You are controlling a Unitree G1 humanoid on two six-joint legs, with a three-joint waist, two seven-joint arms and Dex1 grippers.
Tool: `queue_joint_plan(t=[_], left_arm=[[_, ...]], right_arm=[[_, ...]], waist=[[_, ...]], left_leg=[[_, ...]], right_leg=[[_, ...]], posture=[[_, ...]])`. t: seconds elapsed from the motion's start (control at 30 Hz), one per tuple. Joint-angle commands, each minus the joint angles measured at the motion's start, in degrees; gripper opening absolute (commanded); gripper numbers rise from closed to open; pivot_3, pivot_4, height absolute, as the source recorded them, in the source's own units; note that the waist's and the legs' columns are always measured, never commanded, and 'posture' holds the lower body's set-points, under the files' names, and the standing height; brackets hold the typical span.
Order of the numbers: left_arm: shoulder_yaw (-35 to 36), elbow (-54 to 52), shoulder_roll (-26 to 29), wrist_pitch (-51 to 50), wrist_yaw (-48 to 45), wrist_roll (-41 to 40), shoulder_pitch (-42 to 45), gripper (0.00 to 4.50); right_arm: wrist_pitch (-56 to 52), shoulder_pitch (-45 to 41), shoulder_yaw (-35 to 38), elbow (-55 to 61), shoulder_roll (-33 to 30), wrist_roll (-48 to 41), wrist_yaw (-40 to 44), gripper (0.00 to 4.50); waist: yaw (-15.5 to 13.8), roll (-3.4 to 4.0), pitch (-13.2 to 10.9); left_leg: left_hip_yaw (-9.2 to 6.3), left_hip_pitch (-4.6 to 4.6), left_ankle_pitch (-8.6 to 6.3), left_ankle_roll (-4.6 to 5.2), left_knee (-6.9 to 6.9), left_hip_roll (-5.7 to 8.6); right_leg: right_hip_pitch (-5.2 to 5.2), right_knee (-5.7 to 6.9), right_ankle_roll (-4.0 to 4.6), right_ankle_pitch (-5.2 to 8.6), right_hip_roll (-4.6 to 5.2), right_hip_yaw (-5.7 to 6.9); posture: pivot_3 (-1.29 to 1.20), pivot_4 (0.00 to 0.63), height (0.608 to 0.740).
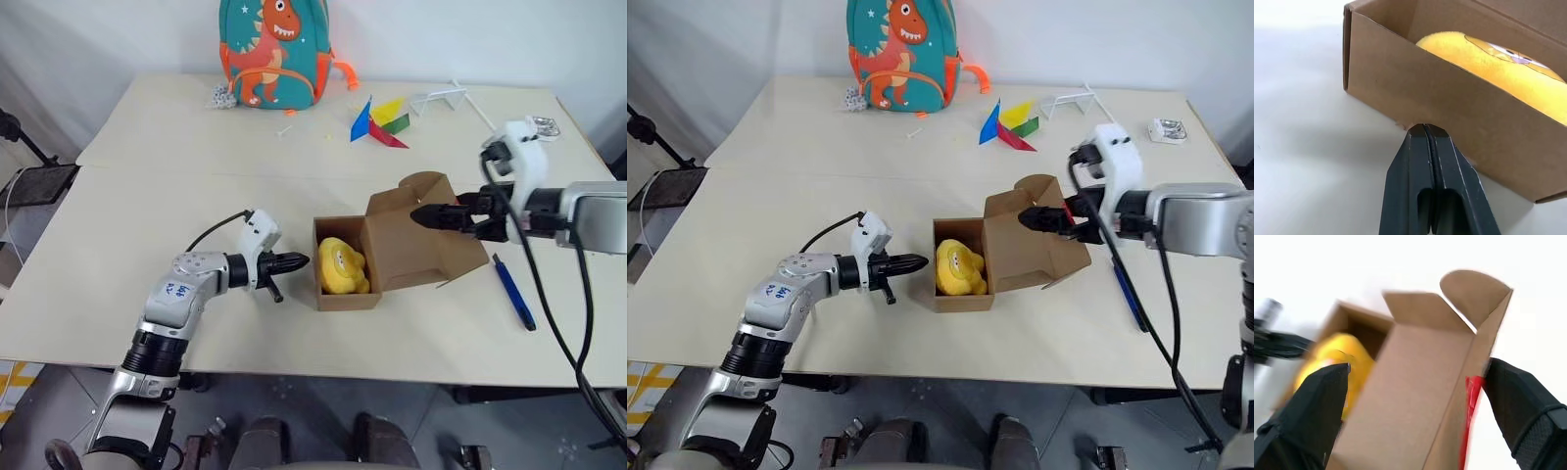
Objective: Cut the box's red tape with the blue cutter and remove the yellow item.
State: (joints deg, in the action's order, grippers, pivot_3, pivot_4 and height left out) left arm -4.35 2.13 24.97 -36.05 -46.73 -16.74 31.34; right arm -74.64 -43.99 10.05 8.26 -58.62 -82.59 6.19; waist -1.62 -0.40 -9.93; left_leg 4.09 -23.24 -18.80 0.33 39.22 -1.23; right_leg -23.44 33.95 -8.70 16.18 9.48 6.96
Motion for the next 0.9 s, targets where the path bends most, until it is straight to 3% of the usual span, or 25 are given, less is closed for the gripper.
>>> queue_joint_plan(t=[0.03,0.13,0.17,0.33,0.5,0.6,0.83,0.9], left_arm=[[4.34,-2.4,3.08,4.75,-4.1,-3.01,-1.83,0.0],[10.2,-1.33,5.96,9.6,-10.1,-7.53,-5.22,0.38],[12.1,0.15,9.5,12.68,-13.94,-7.49,-7.16,0.59],[16.34,5.97,19.19,17.42,-22.86,-8.84,-9.03,2.07],[16.84,8.79,26.5,18.57,-29.97,-9.02,-7.35,3.62],[13.86,7.23,27.11,19.87,-30.72,-7.23,-3.98,4.48],[-3.93,2.04,22.05,5.16,-29.09,-1.09,13.55,4.48],[-9.28,3.72,15.85,1.29,-25.9,1.9,21.58,4.48]], right_arm=[[8.03,6.3,9.06,3.24,-2.98,6.69,12.6,4.46],[16.46,14.95,16.56,6.49,-1.22,10.75,25.66,4.5],[22.17,18.57,18.55,8.15,0.44,14.1,30.7,4.5],[37.45,29.88,19.09,13.98,3.33,24.44,48.4,4.5],[45.31,39.91,20.72,21.53,6.73,28.9,55.07,4.5],[48.74,42.89,22.19,22.8,8.56,31.02,55.31,4.5],[50.51,43.21,22.67,23.74,7.21,31.33,55.6,4.5],[48.62,40.74,22.16,24.31,5.88,29.13,54.47,4.5]], waist=[[0.0,0.0,0.0],[0.0,0.0,0.0],[0.06,0.0,0.0],[0.27,0.04,-0.03],[-0.28,-0.05,-0.07],[-0.4,-0.05,-0.07],[-1.16,-0.09,-0.08],[-1.2,-0.1,-0.09]], left_leg=[[0.0,0.01,0.0,0.0,0.0,0.0],[0.02,0.01,0.0,0.0,-0.01,0.0],[0.04,0.02,0.0,0.0,-0.01,0.0],[0.26,0.22,-0.01,-0.02,-0.02,-0.03],[0.19,0.23,0.0,0.0,0.04,-0.04],[0.21,0.25,0.0,0.0,0.04,-0.02],[0.25,0.29,0.0,0.0,0.2,0.01],[0.25,0.29,0.0,0.0,0.23,0.01]], right_leg=[[0.0,0.01,0.0,0.0,0.0,0.0],[0.0,0.01,-0.01,0.0,0.0,-0.02],[-0.01,-0.02,0.0,0.0,0.0,-0.02],[-0.01,0.11,0.0,0.0,-0.02,-0.15],[0.07,0.1,0.03,-0.05,-0.02,-0.13],[0.07,0.13,0.03,-0.05,-0.02,-0.14],[0.1,0.26,0.03,-0.06,-0.02,-0.2],[0.09,0.29,0.03,-0.06,-0.02,-0.21]], posture=[[0.0,0.15,0.74],[0.0,0.15,0.74],[0.0,0.15,0.74],[0.0,0.15,0.74],[0.0,0.15,0.74],[0.0,0.15,0.74],[0.0,0.15,0.74],[0.0,0.15,0.74]])
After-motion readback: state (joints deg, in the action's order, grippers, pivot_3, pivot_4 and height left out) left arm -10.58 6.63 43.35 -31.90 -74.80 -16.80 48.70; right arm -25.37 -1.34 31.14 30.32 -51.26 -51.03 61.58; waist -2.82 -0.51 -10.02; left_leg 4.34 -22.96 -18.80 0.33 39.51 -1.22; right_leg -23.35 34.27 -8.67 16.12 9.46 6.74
